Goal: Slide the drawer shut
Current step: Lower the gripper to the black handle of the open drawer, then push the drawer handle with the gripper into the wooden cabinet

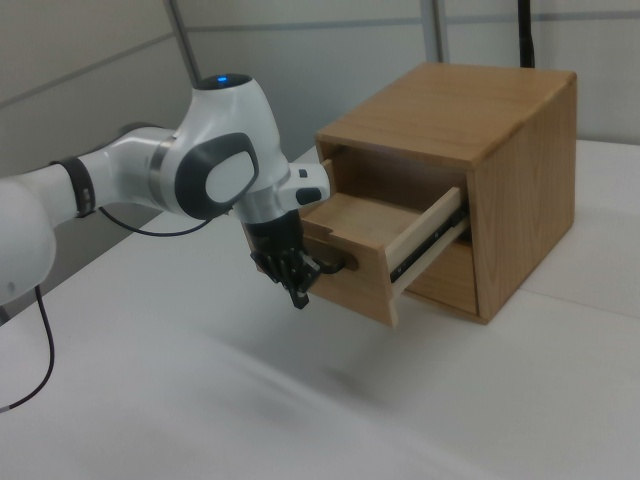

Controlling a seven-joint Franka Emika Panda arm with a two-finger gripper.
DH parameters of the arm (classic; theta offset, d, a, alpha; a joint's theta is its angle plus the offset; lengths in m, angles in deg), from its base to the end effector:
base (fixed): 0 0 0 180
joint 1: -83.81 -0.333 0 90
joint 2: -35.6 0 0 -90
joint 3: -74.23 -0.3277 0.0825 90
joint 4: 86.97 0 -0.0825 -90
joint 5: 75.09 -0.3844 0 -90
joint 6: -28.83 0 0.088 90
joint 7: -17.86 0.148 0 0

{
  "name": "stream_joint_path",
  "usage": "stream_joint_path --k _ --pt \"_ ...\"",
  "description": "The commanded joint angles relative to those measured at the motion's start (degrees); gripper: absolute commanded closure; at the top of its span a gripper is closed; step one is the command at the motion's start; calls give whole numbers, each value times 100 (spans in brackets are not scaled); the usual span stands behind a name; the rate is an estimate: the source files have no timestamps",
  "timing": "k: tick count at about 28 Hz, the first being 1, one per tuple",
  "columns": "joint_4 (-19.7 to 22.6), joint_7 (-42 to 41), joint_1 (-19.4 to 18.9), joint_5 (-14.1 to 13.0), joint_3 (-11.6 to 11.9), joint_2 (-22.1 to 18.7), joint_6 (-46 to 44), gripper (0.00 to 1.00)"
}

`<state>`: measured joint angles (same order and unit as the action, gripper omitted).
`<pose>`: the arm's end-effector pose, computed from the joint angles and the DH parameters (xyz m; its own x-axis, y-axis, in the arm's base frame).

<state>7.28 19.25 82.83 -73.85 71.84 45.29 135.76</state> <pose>0.6242 0.0328 0.4865 0.9978 0.0398 0.0526 0.0392 -0.9992 0.0127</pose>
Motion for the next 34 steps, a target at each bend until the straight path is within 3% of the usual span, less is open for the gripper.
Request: stream_joint_path --k 1,8,13,34 --pt "-239 441 -51 123 19 217 223 100" --pt "-793 661 -42 166 19 710 240 100" --pt "-1092 845 -42 395 19 1026 433 100" --pt "-1137 960 -121 623 11 1782 3974 100"
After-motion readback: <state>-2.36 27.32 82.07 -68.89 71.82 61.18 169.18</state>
